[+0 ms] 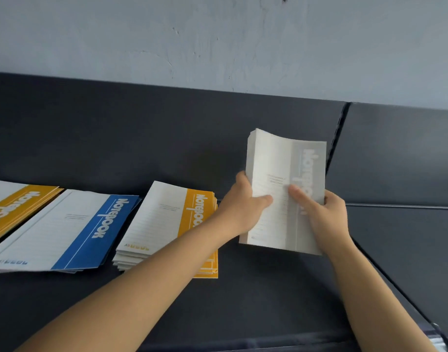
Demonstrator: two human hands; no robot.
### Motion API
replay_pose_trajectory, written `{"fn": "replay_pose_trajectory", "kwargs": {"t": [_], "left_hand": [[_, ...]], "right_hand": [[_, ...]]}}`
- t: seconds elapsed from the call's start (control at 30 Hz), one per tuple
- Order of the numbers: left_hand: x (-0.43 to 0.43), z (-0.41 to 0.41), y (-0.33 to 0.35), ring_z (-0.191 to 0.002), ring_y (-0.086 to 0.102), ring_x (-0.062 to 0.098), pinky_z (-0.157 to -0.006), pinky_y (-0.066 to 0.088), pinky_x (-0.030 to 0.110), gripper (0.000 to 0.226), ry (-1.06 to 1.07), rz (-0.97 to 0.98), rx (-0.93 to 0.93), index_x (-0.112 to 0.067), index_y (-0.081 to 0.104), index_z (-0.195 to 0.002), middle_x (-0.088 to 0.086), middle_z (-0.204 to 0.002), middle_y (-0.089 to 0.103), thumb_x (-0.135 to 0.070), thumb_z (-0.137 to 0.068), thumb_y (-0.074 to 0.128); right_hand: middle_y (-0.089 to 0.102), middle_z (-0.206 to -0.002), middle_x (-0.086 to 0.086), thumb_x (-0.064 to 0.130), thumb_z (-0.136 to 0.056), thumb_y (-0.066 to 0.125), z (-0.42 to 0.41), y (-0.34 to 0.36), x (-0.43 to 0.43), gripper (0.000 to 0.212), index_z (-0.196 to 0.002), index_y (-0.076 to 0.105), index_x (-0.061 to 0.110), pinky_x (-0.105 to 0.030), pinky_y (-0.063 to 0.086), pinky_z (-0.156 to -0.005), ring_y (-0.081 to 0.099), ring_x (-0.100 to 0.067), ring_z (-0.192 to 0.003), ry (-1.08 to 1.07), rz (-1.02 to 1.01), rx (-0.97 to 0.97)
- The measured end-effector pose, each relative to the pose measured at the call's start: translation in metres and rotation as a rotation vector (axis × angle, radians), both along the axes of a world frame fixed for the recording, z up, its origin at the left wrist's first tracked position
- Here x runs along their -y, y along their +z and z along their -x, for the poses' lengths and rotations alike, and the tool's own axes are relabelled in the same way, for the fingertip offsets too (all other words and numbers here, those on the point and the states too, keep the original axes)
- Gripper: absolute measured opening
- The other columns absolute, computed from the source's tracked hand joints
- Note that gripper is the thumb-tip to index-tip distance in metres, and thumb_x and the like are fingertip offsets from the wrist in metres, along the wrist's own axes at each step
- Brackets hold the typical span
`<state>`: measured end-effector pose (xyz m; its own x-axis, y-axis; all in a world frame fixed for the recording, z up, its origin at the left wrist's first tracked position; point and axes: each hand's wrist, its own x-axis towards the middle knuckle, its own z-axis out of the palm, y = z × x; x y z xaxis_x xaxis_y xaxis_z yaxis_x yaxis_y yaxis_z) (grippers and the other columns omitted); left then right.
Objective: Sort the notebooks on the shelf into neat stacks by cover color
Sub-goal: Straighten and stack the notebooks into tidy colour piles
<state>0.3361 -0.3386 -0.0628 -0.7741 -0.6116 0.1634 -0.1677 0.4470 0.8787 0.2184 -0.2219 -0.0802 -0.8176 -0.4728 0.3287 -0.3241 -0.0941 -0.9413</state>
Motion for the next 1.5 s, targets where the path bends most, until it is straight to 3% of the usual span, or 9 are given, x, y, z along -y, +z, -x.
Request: {"fn": "replay_pose_trajectory", "kwargs": {"t": [0.13, 0.3, 0.5, 0.7, 0.87, 0.97, 1.13, 1.33, 1.5], "left_hand": [[0.003, -0.003, -0.008, -0.114, 0.056, 0.024, -0.088, 0.051, 0.035, 0.063, 0.011, -0.120, 0.282, -0.012, 0.027, -0.143, 0.007, -0.136, 0.051, -0.036, -0.093, 0.059], [0.007, -0.009, -0.012, -0.108, 0.052, 0.019, -0.078, 0.042, 0.025, 0.049, 0.109, 0.366, 0.349, -0.012, 0.055, -0.127, 0.005, -0.139, 0.034, -0.039, -0.088, 0.065], [0.019, -0.028, 0.004, -0.102, 0.058, 0.021, -0.083, 0.051, 0.033, 0.036, 0.123, 0.501, 0.237, -0.007, 0.065, -0.104, 0.006, -0.116, 0.060, -0.038, -0.085, 0.068], [0.065, -0.089, 0.036, -0.092, 0.053, 0.024, -0.067, 0.040, 0.031, 0.042, 0.388, 0.761, 0.524, -0.013, 0.058, -0.097, 0.007, -0.105, 0.053, -0.053, -0.084, 0.062], [0.089, -0.133, 0.031, -0.076, 0.059, 0.020, -0.063, 0.048, 0.027, 0.044, 0.352, 0.416, 0.763, -0.012, 0.055, -0.092, 0.002, -0.083, 0.059, -0.056, -0.085, 0.060], [0.098, -0.140, 0.015, -0.082, 0.067, 0.020, -0.073, 0.057, 0.032, 0.039, 0.237, 0.026, 0.634, -0.013, 0.061, -0.096, 0.004, -0.092, 0.068, -0.049, -0.084, 0.068], [0.106, -0.144, 0.004, -0.081, 0.066, 0.017, -0.065, 0.054, 0.030, 0.030, 0.182, -0.224, 0.452, -0.015, 0.065, -0.098, 0.003, -0.093, 0.070, -0.040, -0.084, 0.073], [0.108, -0.142, -0.003, -0.102, 0.066, 0.023, -0.088, 0.053, 0.038, 0.055, 0.115, -0.469, 0.286, -0.019, 0.063, -0.118, 0.005, -0.110, 0.071, -0.043, -0.072, 0.080], [0.101, -0.138, 0.005, -0.101, 0.069, 0.031, -0.089, 0.054, 0.047, 0.037, -0.009, -0.629, -0.058, -0.015, 0.063, -0.122, 0.011, -0.108, 0.073, -0.019, -0.085, 0.070]], "right_hand": [[0.074, -0.078, 0.001, 0.040, -0.070, 0.081, 0.005, -0.008, -0.003, 0.035, -0.083, 0.071, 0.009, -0.032, 0.055, -0.063, 0.070, -0.018, -0.070, 0.024, -0.408, 0.072], [0.067, -0.072, -0.001, 0.058, -0.064, 0.077, 0.012, -0.015, -0.006, 0.052, -0.070, 0.063, 0.008, -0.029, 0.041, -0.054, 0.062, -0.019, -0.065, -0.144, -0.758, -0.042], [0.050, -0.110, 0.001, 0.062, -0.071, 0.066, 0.004, -0.013, -0.001, 0.053, -0.101, 0.058, 0.019, -0.031, 0.039, -0.071, 0.051, -0.023, -0.102, -0.312, -0.860, -0.332], [0.063, -0.085, -0.011, 0.041, -0.086, 0.060, -0.054, 0.035, 0.024, 0.039, -0.087, 0.060, 0.003, -0.030, 0.041, -0.063, 0.055, -0.030, -0.079, -0.328, -0.763, -0.676], [0.060, -0.064, 0.000, 0.047, -0.082, 0.066, -0.121, 0.042, 0.087, 0.038, -0.073, 0.049, 0.013, -0.021, 0.037, -0.046, 0.057, -0.011, -0.047, 0.141, -0.896, -0.191], [0.056, -0.076, 0.001, 0.048, -0.084, 0.063, -0.132, 0.031, 0.109, 0.038, -0.097, 0.055, 0.013, -0.025, 0.049, -0.063, 0.059, -0.017, -0.068, 0.130, -0.967, -0.226], [0.056, -0.126, -0.006, 0.054, -0.084, 0.062, -0.131, 0.025, 0.110, 0.061, -0.130, 0.048, 0.016, -0.040, 0.047, -0.096, 0.056, -0.029, -0.112, 0.165, -1.035, -0.046], [0.049, -0.138, -0.008, 0.067, -0.074, 0.064, -0.127, 0.030, 0.102, 0.084, -0.138, 0.040, 0.017, -0.046, 0.041, -0.104, 0.051, -0.032, -0.122, 0.167, -0.939, 0.255], [0.054, -0.134, -0.008, 0.078, -0.064, 0.063, -0.126, 0.031, 0.105, 0.097, -0.137, 0.041, 0.018, -0.048, 0.040, -0.103, 0.054, -0.032, -0.118, 0.242, -0.614, 0.392]]}}
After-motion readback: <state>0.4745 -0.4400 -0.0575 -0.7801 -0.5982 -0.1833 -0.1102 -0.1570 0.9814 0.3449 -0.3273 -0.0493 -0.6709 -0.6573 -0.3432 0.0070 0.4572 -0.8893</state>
